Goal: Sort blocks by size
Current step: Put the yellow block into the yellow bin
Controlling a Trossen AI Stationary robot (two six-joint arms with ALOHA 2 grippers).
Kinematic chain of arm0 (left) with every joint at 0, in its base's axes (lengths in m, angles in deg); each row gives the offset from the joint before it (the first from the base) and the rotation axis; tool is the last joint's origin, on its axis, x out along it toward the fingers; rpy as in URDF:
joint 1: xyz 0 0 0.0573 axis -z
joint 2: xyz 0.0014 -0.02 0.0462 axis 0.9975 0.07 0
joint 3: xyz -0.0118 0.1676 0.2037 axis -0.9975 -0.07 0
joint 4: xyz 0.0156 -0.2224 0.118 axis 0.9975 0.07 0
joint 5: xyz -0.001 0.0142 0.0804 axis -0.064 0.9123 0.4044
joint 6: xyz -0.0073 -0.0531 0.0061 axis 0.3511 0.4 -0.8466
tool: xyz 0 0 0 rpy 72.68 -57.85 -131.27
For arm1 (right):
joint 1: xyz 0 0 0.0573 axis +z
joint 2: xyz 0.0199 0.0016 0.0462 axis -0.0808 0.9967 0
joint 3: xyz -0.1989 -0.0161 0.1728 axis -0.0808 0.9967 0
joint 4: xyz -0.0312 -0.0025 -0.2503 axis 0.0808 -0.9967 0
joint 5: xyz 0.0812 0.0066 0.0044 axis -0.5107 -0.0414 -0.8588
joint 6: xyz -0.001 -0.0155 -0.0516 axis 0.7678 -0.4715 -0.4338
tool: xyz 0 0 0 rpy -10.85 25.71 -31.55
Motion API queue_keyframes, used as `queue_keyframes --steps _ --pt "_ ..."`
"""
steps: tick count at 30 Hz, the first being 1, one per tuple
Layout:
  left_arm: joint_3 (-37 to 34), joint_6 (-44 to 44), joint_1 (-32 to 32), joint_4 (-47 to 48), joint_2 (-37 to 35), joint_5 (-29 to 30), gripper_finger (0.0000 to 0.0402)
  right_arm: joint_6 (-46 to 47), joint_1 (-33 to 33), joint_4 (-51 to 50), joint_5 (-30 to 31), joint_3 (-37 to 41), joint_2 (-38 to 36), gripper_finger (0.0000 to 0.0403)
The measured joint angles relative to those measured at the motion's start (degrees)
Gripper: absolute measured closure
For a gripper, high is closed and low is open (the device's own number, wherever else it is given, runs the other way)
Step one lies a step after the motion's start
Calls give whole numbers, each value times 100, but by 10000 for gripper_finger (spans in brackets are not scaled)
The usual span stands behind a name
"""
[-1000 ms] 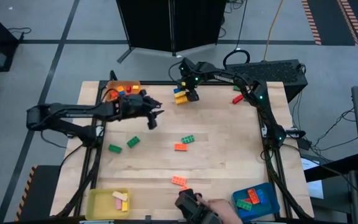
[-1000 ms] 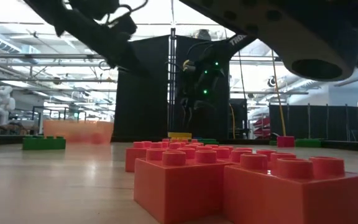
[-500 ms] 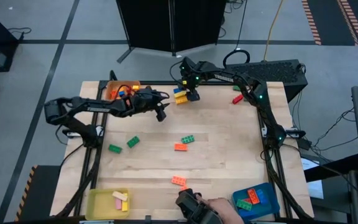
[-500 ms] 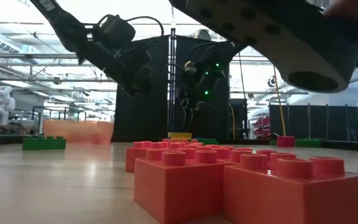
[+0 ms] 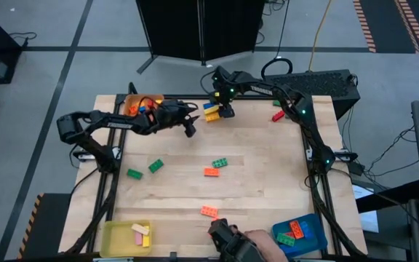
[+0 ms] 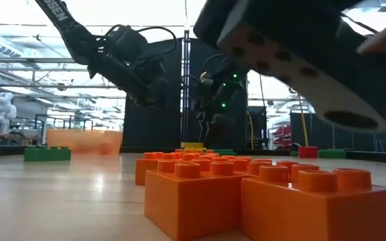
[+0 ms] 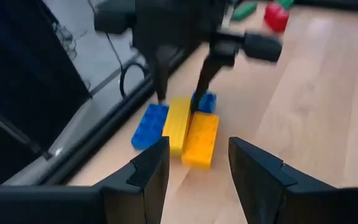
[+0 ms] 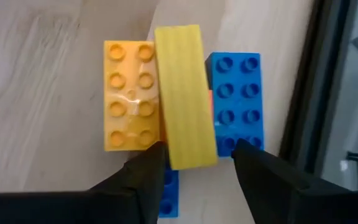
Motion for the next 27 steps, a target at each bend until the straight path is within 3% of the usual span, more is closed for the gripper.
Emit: queue_keyframes --steps 10,19,27 --pt "162 -24 -56 -284 -3 -203 235 9 1 -31 -157 0 78 239" --pt "163 -71 -128 -203 -3 -199 235 336 -2 -42 -154 0 81 314" --pt "163 -803 -111 -186 -3 -177 235 767 1 -166 -124 1 -42 312"
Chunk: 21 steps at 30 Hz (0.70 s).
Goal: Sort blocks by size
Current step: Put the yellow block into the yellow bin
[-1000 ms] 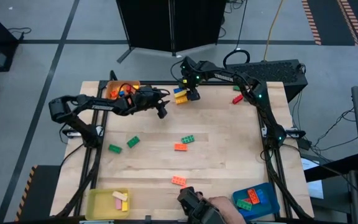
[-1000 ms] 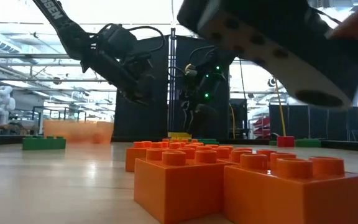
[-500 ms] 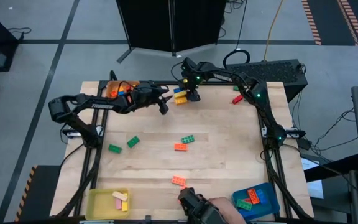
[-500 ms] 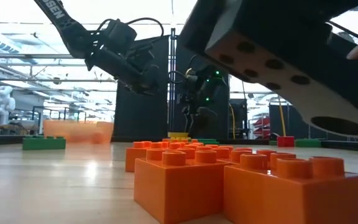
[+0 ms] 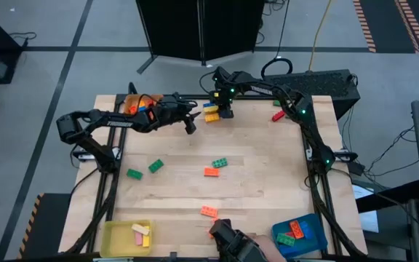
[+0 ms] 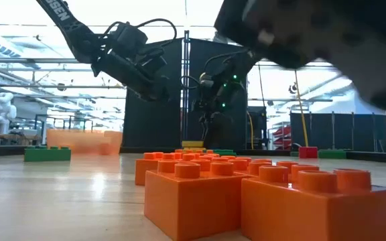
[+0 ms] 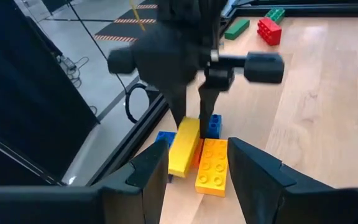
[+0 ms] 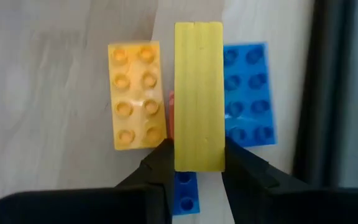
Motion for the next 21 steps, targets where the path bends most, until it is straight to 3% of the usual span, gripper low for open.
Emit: queue_keyframes --steps 9,13,17,21 --pt "0 34 5 -29 0 17 235 635 39 -382 -216 1 -664 312" --pt "0 -153 38 131 0 15 235 807 104 -911 -996 9 -889 312" --pt "-2 -1088 215 241 0 14 235 753 200 -1023 -2083 433 -1136 312" --pt "-2 -1926 523 253 0 9 235 754 315 -776 -2571 1146 -1450 312"
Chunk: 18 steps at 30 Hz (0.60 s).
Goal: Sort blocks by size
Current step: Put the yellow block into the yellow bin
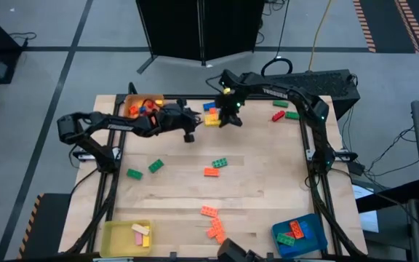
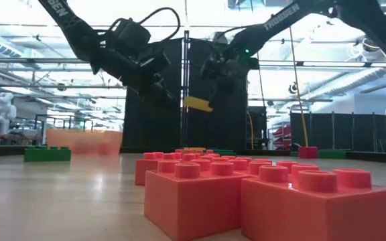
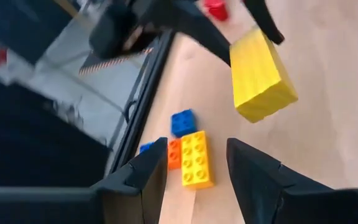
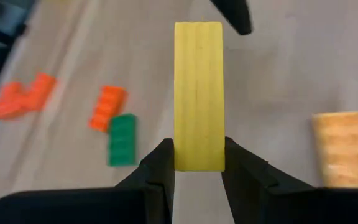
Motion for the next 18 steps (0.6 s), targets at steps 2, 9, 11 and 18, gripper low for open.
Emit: queue_keyframes --steps 2,9,11,18 --pt "0 -380 168 -15 0 0 235 25 39 112 -309 370 -154 312" --pt "-2 -1176 630 -103 0 -13 235 477 126 1096 -806 1406 -763 312" --pt "-2 -1320 741 -239 0 -13 235 636 148 1271 -816 1570 -875 312" --pt "-4 -1390 1068 -720 0 -191 235 880 337 1397 -922 1700 -957 312"
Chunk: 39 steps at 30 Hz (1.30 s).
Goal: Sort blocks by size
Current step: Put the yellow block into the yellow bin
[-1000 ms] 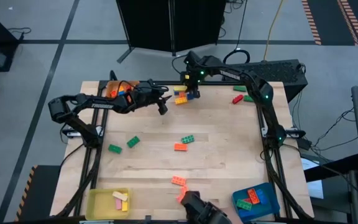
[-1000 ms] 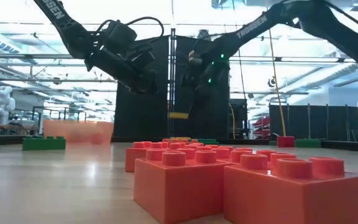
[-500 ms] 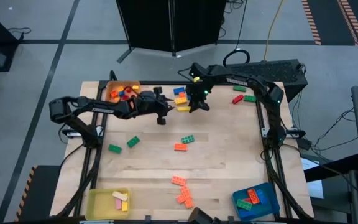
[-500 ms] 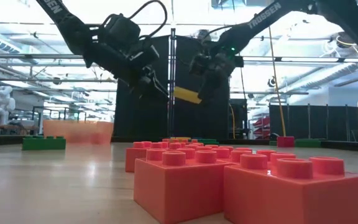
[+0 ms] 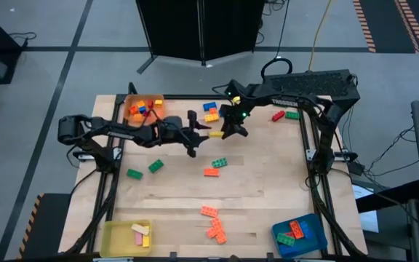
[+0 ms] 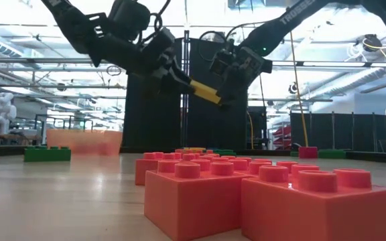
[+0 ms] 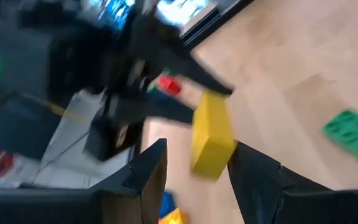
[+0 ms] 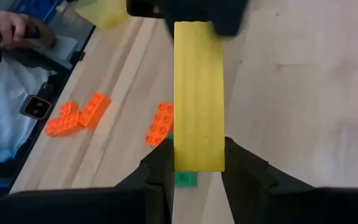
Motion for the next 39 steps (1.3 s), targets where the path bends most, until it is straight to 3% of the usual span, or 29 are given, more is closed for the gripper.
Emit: queue_keyframes --steps 14,26,32,39 --pt "0 -285 220 58 -2 -244 243 65 217 28 -11 0 0 308" --pt "0 -351 235 125 -7 -222 357 253 217 29 -229 -2 2 305" --pt "0 -201 446 250 -93 291 357 297 191 -166 -145 -14 2 275" --pt "-2 299 770 941 -714 664 357 31 128 -1206 -105 -9 2 235"
